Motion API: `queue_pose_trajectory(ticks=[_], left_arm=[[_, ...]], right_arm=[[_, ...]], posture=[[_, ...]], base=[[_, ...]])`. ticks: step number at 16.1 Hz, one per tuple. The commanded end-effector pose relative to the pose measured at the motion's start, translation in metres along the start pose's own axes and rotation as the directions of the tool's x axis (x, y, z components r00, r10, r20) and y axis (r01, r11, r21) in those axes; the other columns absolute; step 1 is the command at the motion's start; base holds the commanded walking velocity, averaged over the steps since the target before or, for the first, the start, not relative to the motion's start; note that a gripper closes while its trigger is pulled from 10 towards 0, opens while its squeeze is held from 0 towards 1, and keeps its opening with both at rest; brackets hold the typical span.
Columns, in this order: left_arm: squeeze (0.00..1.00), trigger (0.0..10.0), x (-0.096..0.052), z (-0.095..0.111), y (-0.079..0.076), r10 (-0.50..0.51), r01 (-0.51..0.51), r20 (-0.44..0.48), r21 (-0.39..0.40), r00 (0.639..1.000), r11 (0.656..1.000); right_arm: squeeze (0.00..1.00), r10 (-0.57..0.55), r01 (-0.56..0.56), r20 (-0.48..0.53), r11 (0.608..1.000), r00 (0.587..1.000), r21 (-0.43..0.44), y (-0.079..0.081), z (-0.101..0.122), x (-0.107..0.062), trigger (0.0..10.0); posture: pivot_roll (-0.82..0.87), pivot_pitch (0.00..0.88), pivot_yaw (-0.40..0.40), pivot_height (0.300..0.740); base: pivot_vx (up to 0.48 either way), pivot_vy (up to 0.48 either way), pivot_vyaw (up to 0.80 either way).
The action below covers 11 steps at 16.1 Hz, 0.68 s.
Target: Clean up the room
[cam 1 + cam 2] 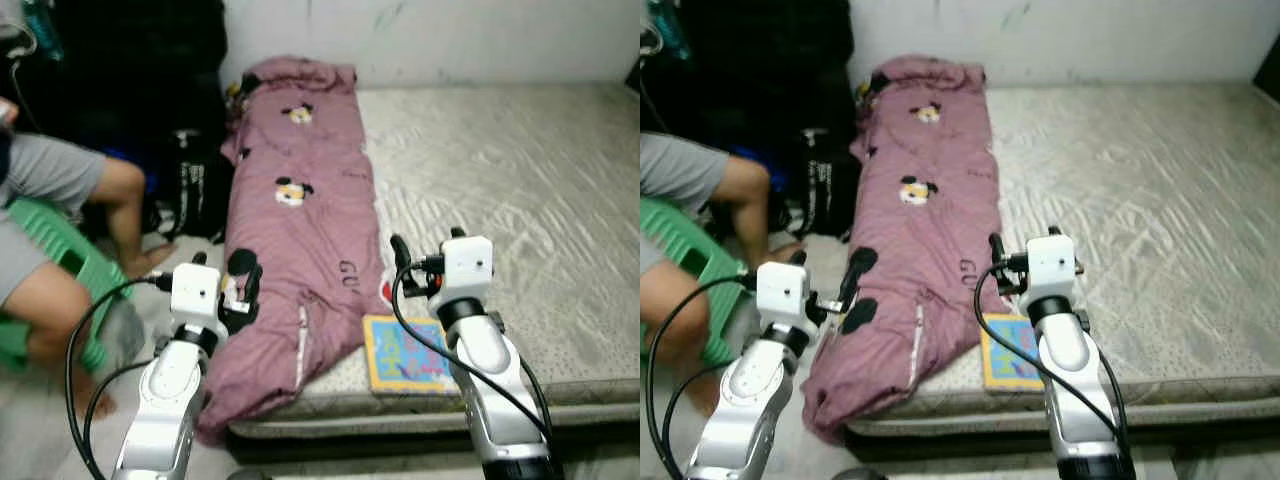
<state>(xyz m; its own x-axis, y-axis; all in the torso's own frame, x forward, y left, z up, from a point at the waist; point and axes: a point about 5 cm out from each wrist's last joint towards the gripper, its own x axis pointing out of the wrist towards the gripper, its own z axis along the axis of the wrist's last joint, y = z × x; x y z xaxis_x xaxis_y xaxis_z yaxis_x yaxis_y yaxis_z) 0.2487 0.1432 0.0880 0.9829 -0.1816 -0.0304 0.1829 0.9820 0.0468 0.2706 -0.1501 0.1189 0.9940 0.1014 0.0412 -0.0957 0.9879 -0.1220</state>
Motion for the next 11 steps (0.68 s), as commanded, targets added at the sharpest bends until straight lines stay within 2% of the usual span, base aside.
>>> queue_pose_trajectory(ticks=[1,5,11], left_arm=[[0.0,10.0,0.001,0.0003,-0.0038,-0.019,0.019,-0.005,0.005,1.0,1.0],[0.0,10.0,0.001,0.0007,-0.0054,-0.034,0.034,-0.004,0.008,0.999,0.999],[0.0,10.0,0.0017,0.0012,-0.0068,-0.044,0.044,-0.004,-0.002,0.999,0.999]], right_arm=[[0.0,-0.017,0.017,-0.005,1.0,1.0,-0.005,-0.0042,-0.0012,-0.0017,10.0],[0.0,-0.021,0.021,-0.005,1.0,1.0,-0.008,-0.005,-0.0016,-0.0014,10.0],[0.0,-0.019,0.019,-0.007,1.0,1.0,-0.009,-0.005,-0.0018,-0.0017,10.0]], posture=[[-0.01,0.0,0.029,0.74],[-0.01,0.0,0.032,0.74],[-0.01,0.0,0.03,0.74]], base=[[0.0,0.0,0.0],[0.0,0.0,0.0],[0.0,-0.224,0.0]])
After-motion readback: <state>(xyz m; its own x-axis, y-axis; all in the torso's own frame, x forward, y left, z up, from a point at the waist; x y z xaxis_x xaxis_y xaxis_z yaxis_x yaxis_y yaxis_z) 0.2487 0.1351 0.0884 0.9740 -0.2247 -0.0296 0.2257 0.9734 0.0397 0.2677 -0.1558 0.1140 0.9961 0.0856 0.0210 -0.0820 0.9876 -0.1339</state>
